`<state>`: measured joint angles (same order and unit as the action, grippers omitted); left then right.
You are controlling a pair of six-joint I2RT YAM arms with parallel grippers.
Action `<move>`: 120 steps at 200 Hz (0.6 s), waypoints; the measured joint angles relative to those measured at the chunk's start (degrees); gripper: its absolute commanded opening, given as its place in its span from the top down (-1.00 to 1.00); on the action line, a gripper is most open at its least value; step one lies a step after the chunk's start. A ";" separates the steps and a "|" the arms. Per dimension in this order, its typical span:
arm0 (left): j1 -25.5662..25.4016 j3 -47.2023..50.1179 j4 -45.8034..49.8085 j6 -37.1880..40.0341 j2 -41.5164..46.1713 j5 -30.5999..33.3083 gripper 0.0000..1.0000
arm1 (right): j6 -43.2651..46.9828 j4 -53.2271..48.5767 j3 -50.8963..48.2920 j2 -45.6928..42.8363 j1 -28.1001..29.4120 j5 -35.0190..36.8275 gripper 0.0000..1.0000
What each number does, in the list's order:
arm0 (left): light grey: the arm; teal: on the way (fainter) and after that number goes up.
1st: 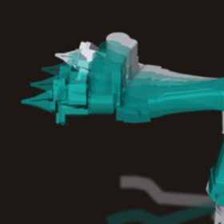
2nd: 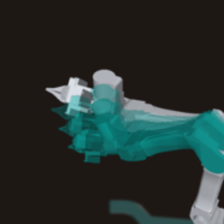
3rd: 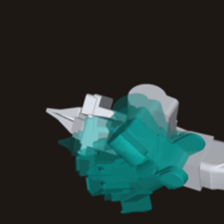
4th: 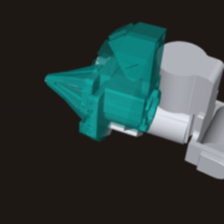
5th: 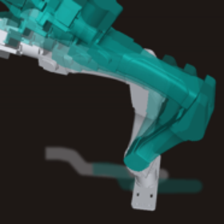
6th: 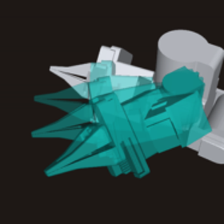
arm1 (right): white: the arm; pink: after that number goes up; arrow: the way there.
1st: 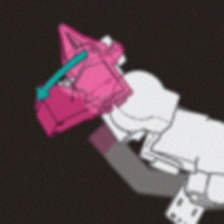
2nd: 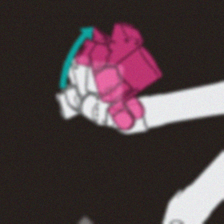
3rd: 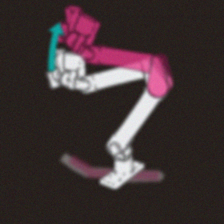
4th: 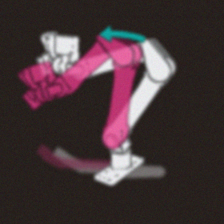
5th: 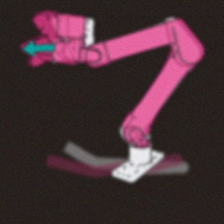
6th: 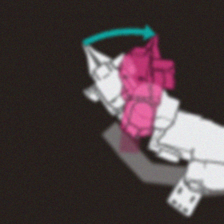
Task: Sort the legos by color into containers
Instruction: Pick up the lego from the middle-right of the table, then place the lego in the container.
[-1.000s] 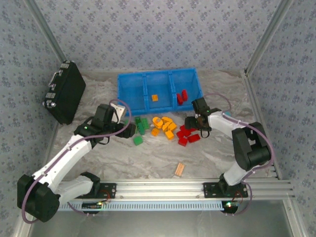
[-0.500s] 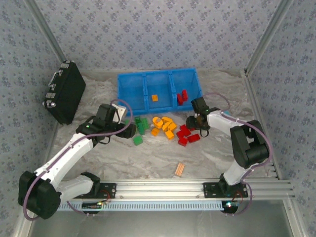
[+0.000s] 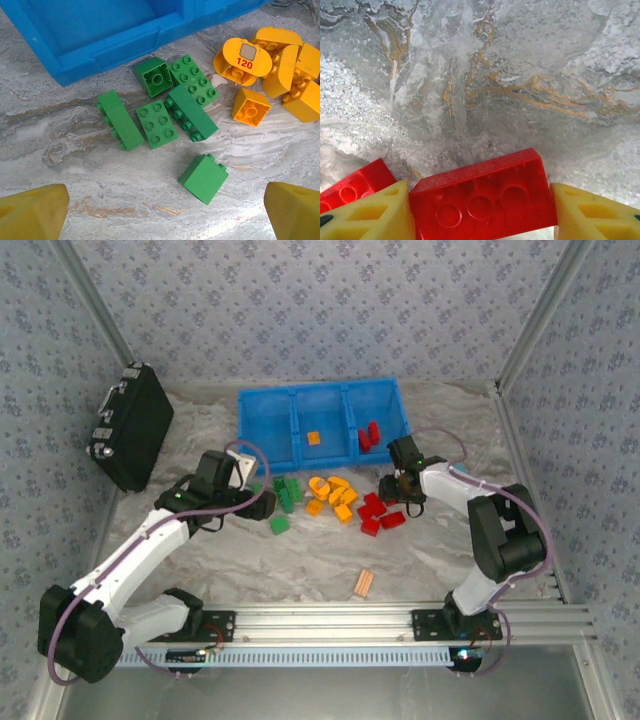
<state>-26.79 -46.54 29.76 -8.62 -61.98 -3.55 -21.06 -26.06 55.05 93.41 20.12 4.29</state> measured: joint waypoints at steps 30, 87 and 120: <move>0.00 0.00 -0.11 0.02 -0.09 0.02 -1.00 | 0.81 -3.10 4.42 -1.95 0.00 0.48 -0.01; 0.04 0.00 -0.94 0.20 -0.76 0.17 -1.00 | 3.65 -2.19 20.17 4.94 -1.16 0.48 -0.01; 0.04 0.00 -0.98 0.20 -0.76 0.17 -1.00 | 5.05 -1.53 27.82 12.63 -2.27 0.39 -0.01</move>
<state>-26.74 -46.54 28.77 -8.43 -62.74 -3.38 -16.01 -27.59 82.87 106.04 17.85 4.69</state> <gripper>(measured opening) 0.999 0.580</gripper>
